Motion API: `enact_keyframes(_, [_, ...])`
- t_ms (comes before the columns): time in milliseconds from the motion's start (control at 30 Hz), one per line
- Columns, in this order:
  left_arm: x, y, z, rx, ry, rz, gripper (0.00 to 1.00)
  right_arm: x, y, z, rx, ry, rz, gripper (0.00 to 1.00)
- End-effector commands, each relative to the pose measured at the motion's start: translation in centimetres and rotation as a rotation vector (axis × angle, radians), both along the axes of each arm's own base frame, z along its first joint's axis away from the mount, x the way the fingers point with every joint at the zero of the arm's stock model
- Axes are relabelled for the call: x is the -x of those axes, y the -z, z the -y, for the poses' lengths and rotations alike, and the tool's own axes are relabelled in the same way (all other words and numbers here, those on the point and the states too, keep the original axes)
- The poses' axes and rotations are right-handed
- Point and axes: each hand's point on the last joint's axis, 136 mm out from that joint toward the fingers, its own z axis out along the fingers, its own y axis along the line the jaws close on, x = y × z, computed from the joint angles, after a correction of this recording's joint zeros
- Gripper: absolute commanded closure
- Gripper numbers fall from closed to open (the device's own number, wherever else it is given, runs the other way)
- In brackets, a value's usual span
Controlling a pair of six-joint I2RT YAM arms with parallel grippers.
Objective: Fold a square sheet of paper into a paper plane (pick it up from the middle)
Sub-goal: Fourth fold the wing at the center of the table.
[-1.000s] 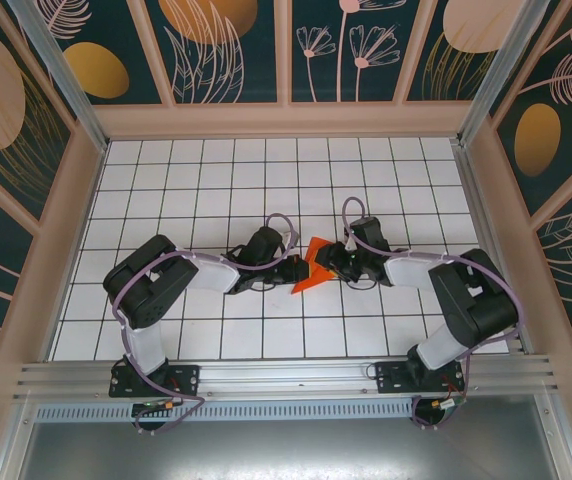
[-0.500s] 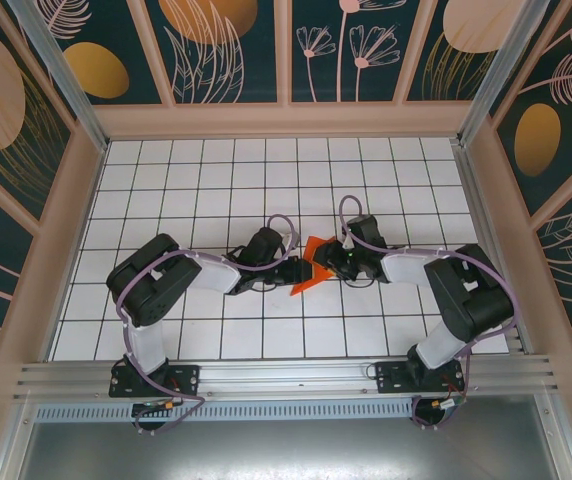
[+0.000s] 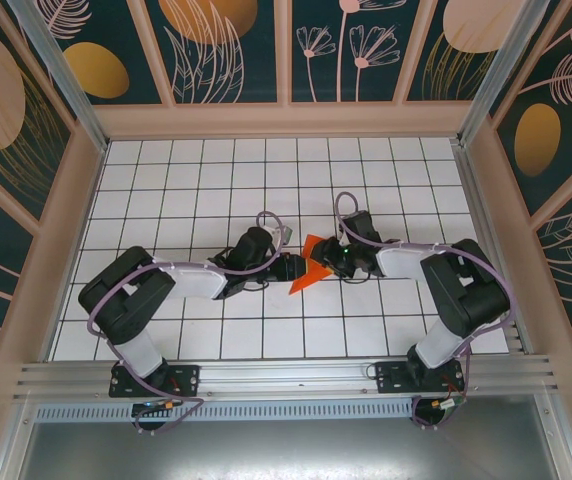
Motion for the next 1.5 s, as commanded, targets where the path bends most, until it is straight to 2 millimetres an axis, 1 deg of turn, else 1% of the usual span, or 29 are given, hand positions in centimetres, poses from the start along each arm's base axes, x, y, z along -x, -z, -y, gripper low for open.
enact_keyframes(0, [0.0,-0.8,0.0,0.024,0.012,0.034,0.77,2.7,5.2,3.1,0.197,0.053,-0.154,0.5])
enact_keyframes(167, [0.3,-0.8,0.6,0.043,0.048,0.023,0.83,3.1,6.0,3.5,0.239,0.059,-0.184,0.47])
enact_keyframes(233, [0.5,0.4,0.6,0.028,0.058,-0.002,0.83,3.3,6.3,3.6,0.247,0.062,-0.198,0.46])
enact_keyframes(400, [0.7,1.7,0.9,0.005,0.076,-0.034,0.84,3.4,6.8,3.7,0.257,0.07,-0.221,0.45])
enact_keyframes(533, [0.0,2.8,0.1,-0.052,0.023,-0.031,0.85,3.6,7.1,3.9,0.27,0.076,-0.235,0.45])
enact_keyframes(700, [-1.0,3.2,-0.7,-0.096,-0.04,-0.013,0.85,3.9,7.5,4.2,0.289,0.075,-0.248,0.44])
enact_keyframes(900, [-1.3,3.7,-1.1,-0.121,-0.064,-0.015,0.85,4.0,7.8,4.4,0.303,0.071,-0.253,0.44])
enact_keyframes(1300, [-1.2,4.3,-1.1,-0.128,-0.064,-0.029,0.86,4.7,9.1,4.9,0.351,0.065,-0.295,0.49])
enact_keyframes(1467, [-0.9,4.8,-1.6,-0.139,-0.069,-0.044,0.87,5.0,9.6,5.1,0.381,0.064,-0.317,0.51])
